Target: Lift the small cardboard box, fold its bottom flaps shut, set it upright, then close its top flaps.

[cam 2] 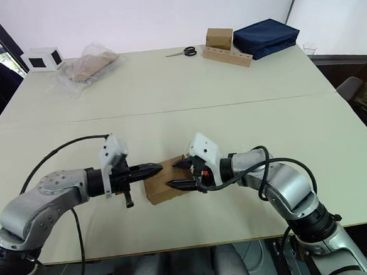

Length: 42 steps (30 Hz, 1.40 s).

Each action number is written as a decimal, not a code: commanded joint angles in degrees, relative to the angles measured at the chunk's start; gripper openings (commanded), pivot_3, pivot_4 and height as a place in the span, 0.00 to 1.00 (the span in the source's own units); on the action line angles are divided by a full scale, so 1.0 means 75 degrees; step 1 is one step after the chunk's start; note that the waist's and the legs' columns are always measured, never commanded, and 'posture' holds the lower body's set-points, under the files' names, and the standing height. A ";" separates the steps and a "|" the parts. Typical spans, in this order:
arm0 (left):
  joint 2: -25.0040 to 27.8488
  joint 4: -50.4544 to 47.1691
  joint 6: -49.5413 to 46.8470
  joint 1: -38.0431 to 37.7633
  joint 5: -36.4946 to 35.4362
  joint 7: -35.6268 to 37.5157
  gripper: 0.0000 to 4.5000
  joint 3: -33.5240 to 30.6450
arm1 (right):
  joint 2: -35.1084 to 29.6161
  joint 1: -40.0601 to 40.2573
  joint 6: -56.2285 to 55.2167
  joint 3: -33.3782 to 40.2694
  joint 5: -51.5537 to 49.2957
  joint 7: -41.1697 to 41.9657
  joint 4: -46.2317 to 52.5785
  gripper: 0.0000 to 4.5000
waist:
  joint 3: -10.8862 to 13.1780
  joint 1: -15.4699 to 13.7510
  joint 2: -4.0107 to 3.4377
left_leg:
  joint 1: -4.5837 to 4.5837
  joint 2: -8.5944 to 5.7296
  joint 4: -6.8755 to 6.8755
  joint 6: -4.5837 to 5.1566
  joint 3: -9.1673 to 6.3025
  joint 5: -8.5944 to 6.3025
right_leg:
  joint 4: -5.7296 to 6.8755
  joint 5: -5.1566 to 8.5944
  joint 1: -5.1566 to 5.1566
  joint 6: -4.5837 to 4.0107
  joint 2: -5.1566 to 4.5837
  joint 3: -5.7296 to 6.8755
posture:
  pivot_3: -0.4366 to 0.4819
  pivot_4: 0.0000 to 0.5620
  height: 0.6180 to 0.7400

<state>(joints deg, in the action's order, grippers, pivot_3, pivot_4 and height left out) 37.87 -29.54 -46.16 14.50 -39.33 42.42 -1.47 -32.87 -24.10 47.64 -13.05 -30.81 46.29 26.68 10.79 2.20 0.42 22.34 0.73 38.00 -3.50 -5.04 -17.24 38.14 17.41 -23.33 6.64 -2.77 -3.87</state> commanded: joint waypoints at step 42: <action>0.1057 -0.0387 -0.0138 -0.4305 -0.1360 0.0728 0.00 -0.3026 | -0.2049 0.3128 0.0218 0.3056 -0.1591 0.0131 0.0878 0.58 | 0.0001 -0.0178 0.0001 | -0.0008 0.0003 -0.0005 0.0004 0.0010 -0.0003 | -0.0012 0.0001 0.0014 -0.0001 0.0000 -0.0003 | 0.48 0.27 1.00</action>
<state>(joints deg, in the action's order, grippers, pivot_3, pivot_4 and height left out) 45.96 -31.58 -47.84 -17.86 -48.81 48.18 -22.91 -48.37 -0.53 50.31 9.55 -42.45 47.24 32.20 10.80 0.86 0.42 22.29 0.75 37.97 -3.47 -4.96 -17.26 38.05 17.41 -23.23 6.63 -2.77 -3.90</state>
